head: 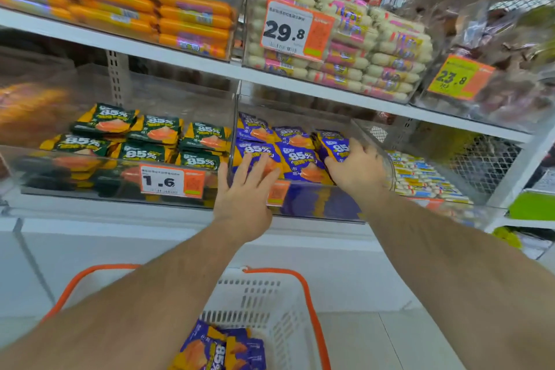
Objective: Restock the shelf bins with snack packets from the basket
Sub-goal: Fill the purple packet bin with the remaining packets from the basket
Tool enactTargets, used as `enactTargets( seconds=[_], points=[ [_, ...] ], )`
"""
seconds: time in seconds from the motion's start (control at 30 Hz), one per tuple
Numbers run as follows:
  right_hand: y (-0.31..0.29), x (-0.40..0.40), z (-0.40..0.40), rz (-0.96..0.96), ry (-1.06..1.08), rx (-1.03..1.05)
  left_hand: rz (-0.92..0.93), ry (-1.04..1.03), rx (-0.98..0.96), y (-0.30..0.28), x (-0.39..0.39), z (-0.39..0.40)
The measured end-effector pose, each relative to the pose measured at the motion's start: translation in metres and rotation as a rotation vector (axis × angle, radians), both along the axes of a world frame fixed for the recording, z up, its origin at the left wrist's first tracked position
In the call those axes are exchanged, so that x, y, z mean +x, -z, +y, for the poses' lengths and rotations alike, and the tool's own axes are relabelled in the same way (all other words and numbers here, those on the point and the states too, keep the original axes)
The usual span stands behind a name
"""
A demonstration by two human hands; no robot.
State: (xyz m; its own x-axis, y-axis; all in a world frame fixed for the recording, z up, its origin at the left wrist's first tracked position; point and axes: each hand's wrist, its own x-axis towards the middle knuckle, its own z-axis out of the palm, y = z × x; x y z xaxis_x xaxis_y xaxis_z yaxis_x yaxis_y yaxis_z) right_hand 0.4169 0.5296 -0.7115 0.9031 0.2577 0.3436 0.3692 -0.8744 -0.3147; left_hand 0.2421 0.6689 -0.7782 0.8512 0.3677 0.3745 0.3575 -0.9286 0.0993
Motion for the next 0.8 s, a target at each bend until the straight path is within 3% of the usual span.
enactTargets(
  seconds=[0.27,0.53,0.8],
  points=[
    [0.008,0.025,0.002,0.298,-0.018,-0.271,-0.037,-0.005,-0.028,0.002,0.002,-0.001],
    [-0.001,0.014,-0.007,0.357,0.004,-0.463,-0.037,0.003,-0.022,0.002,0.0,-0.001],
    [0.01,0.011,-0.018,0.423,0.064,-0.23,0.106,0.068,-0.134,-0.017,0.0,0.003]
  ],
)
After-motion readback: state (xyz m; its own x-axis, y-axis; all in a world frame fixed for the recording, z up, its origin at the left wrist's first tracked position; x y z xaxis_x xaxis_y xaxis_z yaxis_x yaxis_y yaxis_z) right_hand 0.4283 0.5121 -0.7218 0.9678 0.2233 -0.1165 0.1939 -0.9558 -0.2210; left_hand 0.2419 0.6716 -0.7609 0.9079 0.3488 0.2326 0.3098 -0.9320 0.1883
